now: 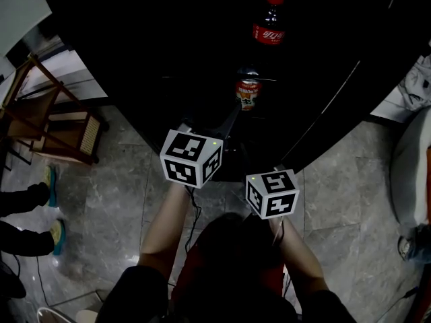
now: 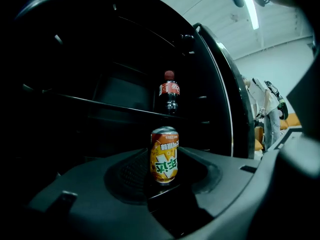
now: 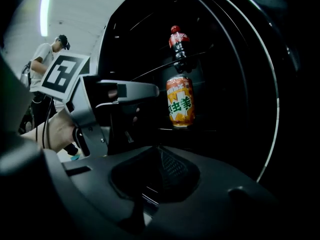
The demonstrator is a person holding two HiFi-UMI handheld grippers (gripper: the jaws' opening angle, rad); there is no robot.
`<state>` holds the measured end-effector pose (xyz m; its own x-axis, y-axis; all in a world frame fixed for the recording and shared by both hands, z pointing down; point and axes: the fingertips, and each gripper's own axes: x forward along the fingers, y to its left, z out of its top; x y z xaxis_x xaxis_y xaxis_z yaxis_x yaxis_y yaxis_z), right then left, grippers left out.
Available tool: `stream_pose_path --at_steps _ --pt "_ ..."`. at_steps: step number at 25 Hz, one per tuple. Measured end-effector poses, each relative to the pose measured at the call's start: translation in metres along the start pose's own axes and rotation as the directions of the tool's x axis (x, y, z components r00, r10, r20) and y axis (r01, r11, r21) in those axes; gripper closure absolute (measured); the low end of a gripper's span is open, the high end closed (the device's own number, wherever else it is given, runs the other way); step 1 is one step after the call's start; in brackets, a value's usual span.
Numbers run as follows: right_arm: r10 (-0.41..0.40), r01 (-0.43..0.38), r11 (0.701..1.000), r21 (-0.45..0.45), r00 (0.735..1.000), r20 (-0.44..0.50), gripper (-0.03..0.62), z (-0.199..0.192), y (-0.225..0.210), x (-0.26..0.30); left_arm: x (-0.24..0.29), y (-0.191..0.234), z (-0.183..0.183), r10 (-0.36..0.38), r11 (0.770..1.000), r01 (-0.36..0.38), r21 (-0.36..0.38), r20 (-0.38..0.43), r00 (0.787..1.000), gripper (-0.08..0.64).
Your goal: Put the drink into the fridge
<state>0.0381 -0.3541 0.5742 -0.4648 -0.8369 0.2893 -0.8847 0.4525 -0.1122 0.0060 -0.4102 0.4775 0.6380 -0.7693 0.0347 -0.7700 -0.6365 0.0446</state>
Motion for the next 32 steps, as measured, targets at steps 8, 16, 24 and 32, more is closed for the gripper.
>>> stream_pose_path --at_steps 8,16,24,32 --pt "0.011 -0.01 1.0 -0.015 0.998 0.062 0.574 0.017 0.01 -0.024 -0.029 -0.003 -0.004 0.035 0.999 -0.035 -0.029 0.002 0.999 0.469" --pt "0.007 -0.005 1.0 -0.017 0.994 0.112 0.574 0.03 0.011 -0.048 -0.051 -0.01 -0.001 0.053 0.998 -0.052 -0.023 0.002 0.999 0.548" --pt "-0.008 0.009 1.0 -0.009 0.988 0.151 0.574 0.041 0.004 -0.073 -0.07 -0.034 -0.007 0.033 0.999 -0.032 0.039 -0.02 0.999 0.549" --pt "0.008 -0.005 1.0 -0.017 0.981 0.195 0.574 0.055 0.007 -0.096 -0.088 -0.053 -0.009 0.004 1.0 -0.003 0.016 -0.044 0.999 0.549"
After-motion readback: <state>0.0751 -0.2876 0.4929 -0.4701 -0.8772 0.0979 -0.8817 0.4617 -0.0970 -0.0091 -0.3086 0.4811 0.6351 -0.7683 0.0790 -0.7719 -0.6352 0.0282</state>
